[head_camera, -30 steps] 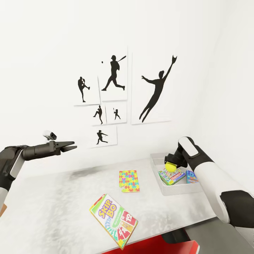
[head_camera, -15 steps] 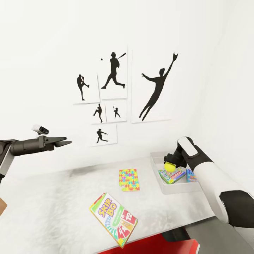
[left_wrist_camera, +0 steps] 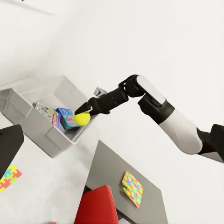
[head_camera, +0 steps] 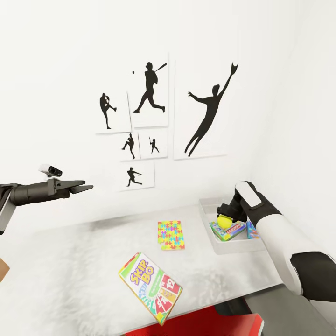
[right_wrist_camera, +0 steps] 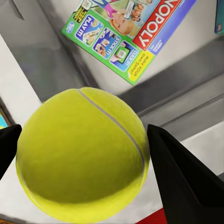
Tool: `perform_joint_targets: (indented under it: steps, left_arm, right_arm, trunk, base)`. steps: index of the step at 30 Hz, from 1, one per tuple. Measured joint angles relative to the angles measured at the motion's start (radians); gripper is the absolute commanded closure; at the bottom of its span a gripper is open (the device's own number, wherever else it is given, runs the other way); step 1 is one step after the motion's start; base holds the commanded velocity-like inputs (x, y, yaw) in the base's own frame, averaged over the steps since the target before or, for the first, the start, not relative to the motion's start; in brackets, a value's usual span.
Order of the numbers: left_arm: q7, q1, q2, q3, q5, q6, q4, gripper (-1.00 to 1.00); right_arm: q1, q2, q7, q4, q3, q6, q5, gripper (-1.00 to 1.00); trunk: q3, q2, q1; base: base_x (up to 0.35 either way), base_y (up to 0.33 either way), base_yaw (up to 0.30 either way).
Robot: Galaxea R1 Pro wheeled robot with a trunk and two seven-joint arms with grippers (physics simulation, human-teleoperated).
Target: Put all the toys in the child's room - the three board games (two on the bed and one on the table), the two jigsaw puzzles on the table, and the tennis ball on the table - inside the toy box on the table in the child's room.
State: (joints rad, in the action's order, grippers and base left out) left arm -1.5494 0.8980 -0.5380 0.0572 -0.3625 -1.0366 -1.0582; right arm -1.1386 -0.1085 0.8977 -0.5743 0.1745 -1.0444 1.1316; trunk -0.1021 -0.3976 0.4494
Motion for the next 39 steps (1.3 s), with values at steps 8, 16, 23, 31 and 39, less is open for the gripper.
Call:
perform_joint_targets:
  steps: [8,16,23,31,39]
  left_arm:
    - [0.000,0.001,0.000,0.000,-0.001,0.001,0.000,-1.00]
    - [0.000,0.001,0.000,0.000,0.000,0.001,0.000,-1.00]
    - [-0.001,0.002,0.000,0.000,-0.001,0.001,0.000,-1.00]
    - [0.000,0.002,0.001,0.000,0.000,0.001,0.000,-1.00]
    - [-0.001,0.002,0.000,0.000,0.000,0.002,0.000,-1.00]
  right_arm:
    - [0.000,0.001,0.001,0.001,0.001,0.000,0.000,1.00]
    - [0.000,0.001,0.001,0.000,0.001,0.000,0.000,1.00]
    - [0.000,0.002,0.000,-0.004,-0.001,0.000,-0.001,1.00]
    - [-0.002,0.003,-0.001,-0.011,0.001,0.000,-0.002,1.00]
    - [-0.010,0.004,0.001,-0.012,0.001,0.000,-0.003,1.00]
  trunk:
    - [-0.013,0.000,0.000]
    - [-0.026,0.000,0.000]
    - [-0.038,0.000,0.000]
    - [-0.051,0.000,0.000]
    - [-0.064,0.000,0.000]
  base:
    - [0.000,0.000,0.000]
    - [0.000,0.000,0.000]
    - [0.000,0.000,0.000]
    - [0.000,0.000,0.000]
    - [0.000,0.000,0.000]
